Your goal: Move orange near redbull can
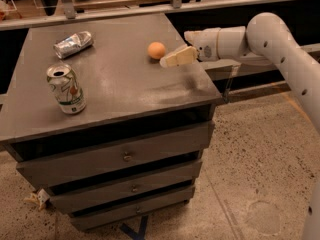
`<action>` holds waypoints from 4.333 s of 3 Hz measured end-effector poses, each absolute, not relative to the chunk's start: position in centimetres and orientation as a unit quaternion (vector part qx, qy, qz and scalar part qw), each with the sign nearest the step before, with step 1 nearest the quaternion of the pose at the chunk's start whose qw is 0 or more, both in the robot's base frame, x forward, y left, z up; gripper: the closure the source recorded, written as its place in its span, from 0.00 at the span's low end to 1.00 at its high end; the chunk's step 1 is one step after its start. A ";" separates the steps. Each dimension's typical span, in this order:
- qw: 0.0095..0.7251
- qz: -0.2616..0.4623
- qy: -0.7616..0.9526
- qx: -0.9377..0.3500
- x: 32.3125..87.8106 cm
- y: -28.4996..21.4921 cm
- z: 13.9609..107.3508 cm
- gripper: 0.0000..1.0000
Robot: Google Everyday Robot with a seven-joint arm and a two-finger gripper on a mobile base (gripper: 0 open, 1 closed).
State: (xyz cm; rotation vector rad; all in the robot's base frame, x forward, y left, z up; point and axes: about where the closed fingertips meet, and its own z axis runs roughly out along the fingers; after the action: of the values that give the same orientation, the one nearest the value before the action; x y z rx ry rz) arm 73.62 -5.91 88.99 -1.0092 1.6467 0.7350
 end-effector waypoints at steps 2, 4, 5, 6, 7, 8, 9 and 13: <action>0.526 0.283 0.682 -0.423 75.3 -2.8 87.0 0.00; 0.529 0.281 0.694 -0.400 77.0 -1.0 85.6 0.00; 0.541 0.287 0.689 -0.387 78.2 1.1 85.3 0.00; 0.542 0.286 0.689 -0.386 78.4 1.2 85.1 0.00; 0.543 0.283 0.690 -0.386 78.6 1.3 85.0 0.18; 0.545 0.281 0.688 -0.387 78.6 1.1 84.9 0.41; 0.551 0.282 0.682 -0.389 78.7 1.3 85.1 0.64; 0.568 0.334 0.623 -0.422 80.4 7.9 91.8 1.00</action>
Offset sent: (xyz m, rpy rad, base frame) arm 0.0314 0.0410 -0.0308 -0.0372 -0.0736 -0.0760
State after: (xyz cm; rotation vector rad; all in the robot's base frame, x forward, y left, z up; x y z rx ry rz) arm 80.38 7.90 91.81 -0.9919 1.4626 0.7844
